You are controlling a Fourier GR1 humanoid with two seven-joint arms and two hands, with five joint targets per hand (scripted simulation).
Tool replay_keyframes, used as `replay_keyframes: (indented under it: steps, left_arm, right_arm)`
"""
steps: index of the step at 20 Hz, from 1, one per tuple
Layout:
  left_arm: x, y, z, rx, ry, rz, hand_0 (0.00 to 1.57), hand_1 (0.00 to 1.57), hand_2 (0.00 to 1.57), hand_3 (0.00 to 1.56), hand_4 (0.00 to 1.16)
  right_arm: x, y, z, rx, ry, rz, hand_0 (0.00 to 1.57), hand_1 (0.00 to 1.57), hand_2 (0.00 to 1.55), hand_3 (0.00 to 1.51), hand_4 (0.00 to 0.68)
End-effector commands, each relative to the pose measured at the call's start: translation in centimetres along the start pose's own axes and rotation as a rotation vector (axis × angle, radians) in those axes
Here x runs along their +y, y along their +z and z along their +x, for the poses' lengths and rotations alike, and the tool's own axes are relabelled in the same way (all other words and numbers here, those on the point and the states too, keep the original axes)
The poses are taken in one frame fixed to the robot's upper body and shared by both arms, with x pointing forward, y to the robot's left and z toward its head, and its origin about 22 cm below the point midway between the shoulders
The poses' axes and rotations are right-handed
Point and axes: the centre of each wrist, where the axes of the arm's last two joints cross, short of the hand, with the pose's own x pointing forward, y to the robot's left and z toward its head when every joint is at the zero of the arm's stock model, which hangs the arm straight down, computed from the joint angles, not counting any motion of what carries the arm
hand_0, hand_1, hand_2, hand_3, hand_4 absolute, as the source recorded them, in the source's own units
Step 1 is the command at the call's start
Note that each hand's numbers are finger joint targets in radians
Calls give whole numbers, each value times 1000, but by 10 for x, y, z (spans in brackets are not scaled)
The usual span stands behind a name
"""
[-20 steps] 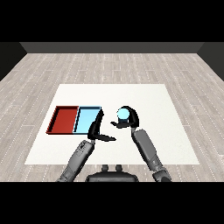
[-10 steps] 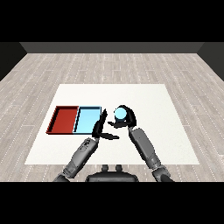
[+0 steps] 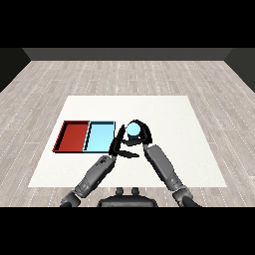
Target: Pick the blue can and put it in the blue box
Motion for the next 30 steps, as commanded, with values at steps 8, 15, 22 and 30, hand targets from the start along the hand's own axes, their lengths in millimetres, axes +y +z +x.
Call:
replay_keyframes:
  steps: [8, 15, 22, 30]
  left_arm:
    - [-22, -9, 13, 30, -5, -27, 0, 0, 0, 0, 0]
    - [-20, -5, 14, 25, -38, -11, 0, 0, 0, 0, 0]
    - [-24, -28, 16, 18, -34, -18, 0, 0, 0, 0, 0]
    - [-18, -29, 15, 23, -44, -35, 0, 0, 0, 0, 0]
  right_arm:
    - [15, 22, -8, -6, -23, 16, 1430, 1430, 1457, 1374, 552]
    - [19, 6, 16, -16, -39, 36, 1428, 1428, 1462, 1377, 546]
    - [26, 15, 19, -7, -34, 37, 1465, 1465, 1466, 1372, 529]
    - [56, 19, 15, 2, -27, 67, 1443, 1443, 1447, 1360, 483]
